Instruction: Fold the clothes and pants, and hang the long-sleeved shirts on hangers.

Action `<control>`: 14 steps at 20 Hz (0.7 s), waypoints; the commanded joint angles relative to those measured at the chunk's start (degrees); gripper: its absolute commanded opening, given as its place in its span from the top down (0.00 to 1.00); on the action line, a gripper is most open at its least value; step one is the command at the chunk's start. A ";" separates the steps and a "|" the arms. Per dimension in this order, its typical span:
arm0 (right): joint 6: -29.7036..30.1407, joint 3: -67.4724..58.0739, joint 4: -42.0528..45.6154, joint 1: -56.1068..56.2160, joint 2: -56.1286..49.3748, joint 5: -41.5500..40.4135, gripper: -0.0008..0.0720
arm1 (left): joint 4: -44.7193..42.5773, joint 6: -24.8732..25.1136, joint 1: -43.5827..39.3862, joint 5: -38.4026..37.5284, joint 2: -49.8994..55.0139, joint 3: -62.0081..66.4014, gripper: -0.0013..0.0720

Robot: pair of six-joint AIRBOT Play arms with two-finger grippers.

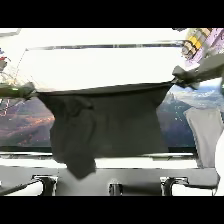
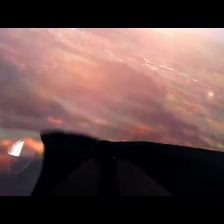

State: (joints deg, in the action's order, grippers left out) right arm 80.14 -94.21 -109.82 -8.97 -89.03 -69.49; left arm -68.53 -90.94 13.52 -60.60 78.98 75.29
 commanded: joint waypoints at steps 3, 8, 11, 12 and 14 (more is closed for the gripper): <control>1.09 0.04 -2.56 0.00 -13.00 14.32 0.95 | 0.63 3.04 -4.09 8.96 19.67 8.96 0.96; 2.86 0.04 -1.97 -0.02 -13.22 8.72 0.95 | 0.59 4.00 -3.93 0.55 21.62 12.61 0.96; 3.28 0.07 -0.09 0.00 -13.22 0.96 0.95 | 0.37 4.02 -3.50 -11.04 21.64 12.70 0.96; 3.28 0.07 0.79 0.00 -13.25 -0.94 0.95 | 0.33 4.00 -3.48 -13.97 21.64 12.70 0.96; 3.26 0.07 1.03 0.00 -13.31 -3.72 0.95 | 0.33 4.00 -3.50 -18.34 21.64 12.70 0.96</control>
State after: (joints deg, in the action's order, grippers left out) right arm 83.15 -94.17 -109.86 -9.02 -102.15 -67.26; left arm -68.34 -87.13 9.96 -69.80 100.29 87.64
